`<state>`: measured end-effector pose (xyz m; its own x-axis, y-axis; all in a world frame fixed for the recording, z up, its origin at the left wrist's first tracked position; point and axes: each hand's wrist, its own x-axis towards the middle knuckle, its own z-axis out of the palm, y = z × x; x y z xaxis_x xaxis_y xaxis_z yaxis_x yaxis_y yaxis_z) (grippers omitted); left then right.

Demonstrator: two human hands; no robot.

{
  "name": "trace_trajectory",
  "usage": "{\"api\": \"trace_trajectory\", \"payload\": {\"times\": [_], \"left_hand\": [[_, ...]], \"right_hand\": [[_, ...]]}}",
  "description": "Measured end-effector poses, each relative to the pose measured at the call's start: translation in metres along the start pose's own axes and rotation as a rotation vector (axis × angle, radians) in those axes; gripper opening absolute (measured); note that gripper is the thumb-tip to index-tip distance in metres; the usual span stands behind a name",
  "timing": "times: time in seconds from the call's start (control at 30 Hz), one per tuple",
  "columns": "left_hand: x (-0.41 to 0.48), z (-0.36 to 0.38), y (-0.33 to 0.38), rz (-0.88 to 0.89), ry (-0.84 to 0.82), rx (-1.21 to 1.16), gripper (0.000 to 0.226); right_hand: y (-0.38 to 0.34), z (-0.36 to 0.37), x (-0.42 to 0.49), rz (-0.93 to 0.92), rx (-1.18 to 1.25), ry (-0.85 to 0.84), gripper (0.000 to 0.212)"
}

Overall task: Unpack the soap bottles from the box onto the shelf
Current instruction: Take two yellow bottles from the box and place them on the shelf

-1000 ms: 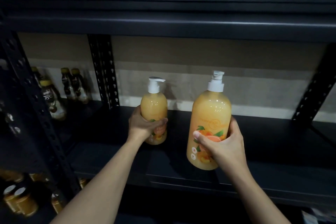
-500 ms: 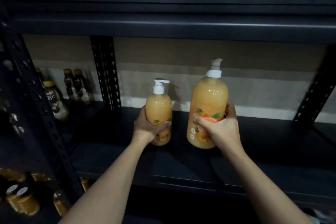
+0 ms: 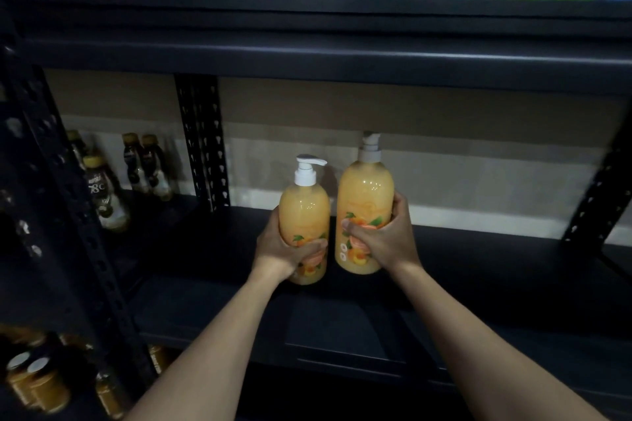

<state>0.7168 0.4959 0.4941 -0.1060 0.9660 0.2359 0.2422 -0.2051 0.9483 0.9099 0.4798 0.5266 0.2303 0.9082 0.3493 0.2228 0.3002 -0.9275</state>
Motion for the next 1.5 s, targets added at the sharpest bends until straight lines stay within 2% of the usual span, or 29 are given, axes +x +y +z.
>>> {"api": "trace_trajectory", "payload": {"times": [0.23,0.83,1.17,1.27,1.5], "left_hand": [[0.006,0.002,-0.003,0.004,-0.021,-0.016,0.089],[0.008,0.004,-0.008,0.018,-0.030,-0.006,0.092],[0.014,0.002,-0.011,0.047,-0.059,0.079,0.099],[0.020,-0.001,-0.014,0.036,-0.103,0.024,0.107],[0.022,0.001,-0.017,0.027,-0.127,0.014,0.107]], "right_hand": [[0.027,0.004,-0.002,0.005,-0.034,0.001,0.100],[0.042,0.011,-0.010,-0.009,0.031,-0.023,0.101],[0.043,0.000,-0.005,0.081,0.024,-0.145,0.103],[0.043,0.000,-0.008,0.097,0.005,-0.137,0.104],[0.041,0.000,-0.011,0.136,-0.029,-0.125,0.108]]}}
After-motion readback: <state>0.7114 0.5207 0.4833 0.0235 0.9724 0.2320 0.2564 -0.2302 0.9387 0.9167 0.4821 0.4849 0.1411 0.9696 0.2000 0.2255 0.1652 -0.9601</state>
